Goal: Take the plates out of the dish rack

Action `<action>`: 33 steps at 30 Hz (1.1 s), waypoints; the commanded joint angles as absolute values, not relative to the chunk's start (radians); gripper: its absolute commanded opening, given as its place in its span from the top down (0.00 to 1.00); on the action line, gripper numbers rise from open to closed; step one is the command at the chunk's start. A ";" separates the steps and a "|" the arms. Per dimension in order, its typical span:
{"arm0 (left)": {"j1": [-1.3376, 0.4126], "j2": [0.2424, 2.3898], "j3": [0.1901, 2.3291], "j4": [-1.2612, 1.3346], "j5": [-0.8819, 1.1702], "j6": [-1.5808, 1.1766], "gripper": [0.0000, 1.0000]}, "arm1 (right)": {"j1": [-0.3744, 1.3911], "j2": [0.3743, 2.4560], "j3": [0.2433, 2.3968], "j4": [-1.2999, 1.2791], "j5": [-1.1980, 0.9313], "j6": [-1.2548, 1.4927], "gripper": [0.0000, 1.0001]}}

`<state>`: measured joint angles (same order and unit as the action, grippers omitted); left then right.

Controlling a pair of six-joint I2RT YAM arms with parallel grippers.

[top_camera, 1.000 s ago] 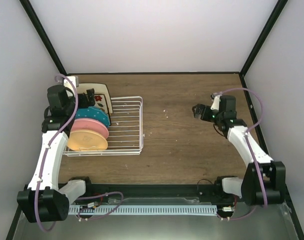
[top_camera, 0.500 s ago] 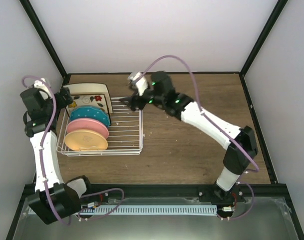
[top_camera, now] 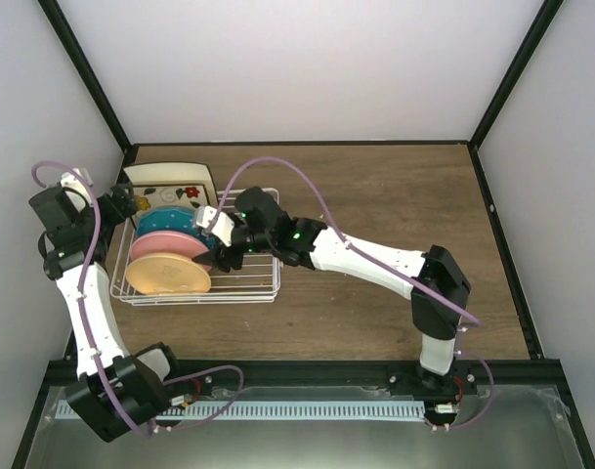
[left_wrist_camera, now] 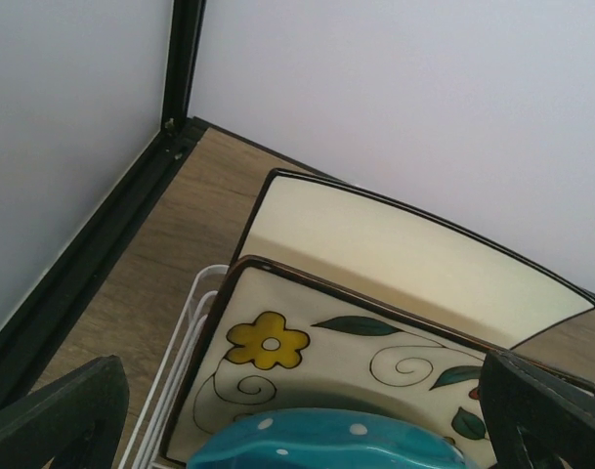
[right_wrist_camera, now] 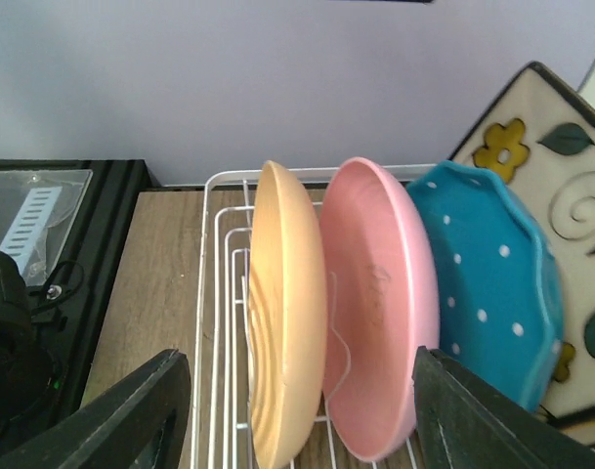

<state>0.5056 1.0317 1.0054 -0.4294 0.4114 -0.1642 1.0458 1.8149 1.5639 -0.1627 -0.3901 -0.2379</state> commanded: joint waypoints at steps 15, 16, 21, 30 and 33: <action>0.513 1.050 0.902 -0.384 0.502 -0.149 0.00 | 1.097 1.976 1.626 -0.053 -0.334 -0.363 0.42; 0.513 1.050 0.897 -0.384 0.502 -0.148 0.00 | 1.097 1.978 1.625 -0.049 -0.332 -0.366 0.42; 0.514 1.058 0.885 -0.382 0.522 -0.150 0.00 | 1.096 2.011 1.635 -0.032 -0.350 -0.362 0.43; 0.512 1.083 0.901 -0.383 0.548 -0.136 0.00 | 1.097 2.080 1.675 -0.012 -0.401 -0.327 0.48; 0.514 1.088 0.912 -0.393 0.554 -0.121 0.00 | 1.097 2.098 1.687 -0.012 -0.415 -0.317 0.54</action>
